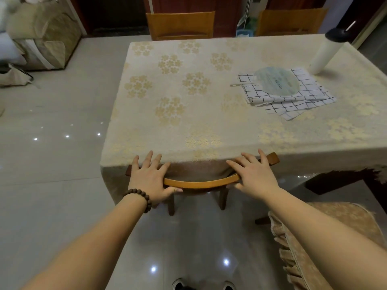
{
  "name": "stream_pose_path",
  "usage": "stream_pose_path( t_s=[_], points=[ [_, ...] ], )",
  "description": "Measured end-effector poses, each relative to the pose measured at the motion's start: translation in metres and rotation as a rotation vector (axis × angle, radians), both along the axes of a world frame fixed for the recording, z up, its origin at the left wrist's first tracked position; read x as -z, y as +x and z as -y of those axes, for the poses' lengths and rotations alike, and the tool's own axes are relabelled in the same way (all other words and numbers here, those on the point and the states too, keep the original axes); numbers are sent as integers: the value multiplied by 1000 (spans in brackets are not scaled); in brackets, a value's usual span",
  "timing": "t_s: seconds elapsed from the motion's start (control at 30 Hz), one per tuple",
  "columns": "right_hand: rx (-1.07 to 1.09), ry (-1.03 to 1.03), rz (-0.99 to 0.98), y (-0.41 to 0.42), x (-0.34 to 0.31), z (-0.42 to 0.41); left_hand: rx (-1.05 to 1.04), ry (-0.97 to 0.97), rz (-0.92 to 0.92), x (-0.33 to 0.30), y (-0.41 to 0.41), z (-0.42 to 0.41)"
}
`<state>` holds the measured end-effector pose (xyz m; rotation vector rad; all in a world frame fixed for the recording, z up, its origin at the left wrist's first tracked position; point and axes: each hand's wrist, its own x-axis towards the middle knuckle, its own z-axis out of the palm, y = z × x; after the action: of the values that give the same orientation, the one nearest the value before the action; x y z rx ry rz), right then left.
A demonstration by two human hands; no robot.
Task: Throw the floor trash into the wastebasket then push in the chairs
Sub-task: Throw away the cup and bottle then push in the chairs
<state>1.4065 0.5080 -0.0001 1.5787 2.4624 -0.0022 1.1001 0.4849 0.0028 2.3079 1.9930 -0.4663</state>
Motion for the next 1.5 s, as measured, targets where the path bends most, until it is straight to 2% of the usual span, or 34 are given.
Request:
stream_pose_path(
  t_s=[0.2,0.33,0.53,0.63,0.83,1.07,1.33,1.5],
  points=[
    [87,-32,21,-7,-6,10,-77,-83,24,-11,10,6],
    [138,-118,-105,-4,-20,20,-66,-84,191,-23,31,15],
    [381,-25,-335,23,-44,56,14,108,366,-39,98,29],
    [519,7,-388,49,-48,82,78,132,457,-46,143,37],
    [813,93,-445,107,-53,153,321,139,513,-61,228,58],
    [1095,243,-516,142,-63,258,590,62,527,-62,295,111],
    [1483,416,-434,146,-64,428,1012,-123,528,-52,353,226],
    [1734,443,-400,137,-65,532,1166,-198,552,-53,384,303]
  ],
)
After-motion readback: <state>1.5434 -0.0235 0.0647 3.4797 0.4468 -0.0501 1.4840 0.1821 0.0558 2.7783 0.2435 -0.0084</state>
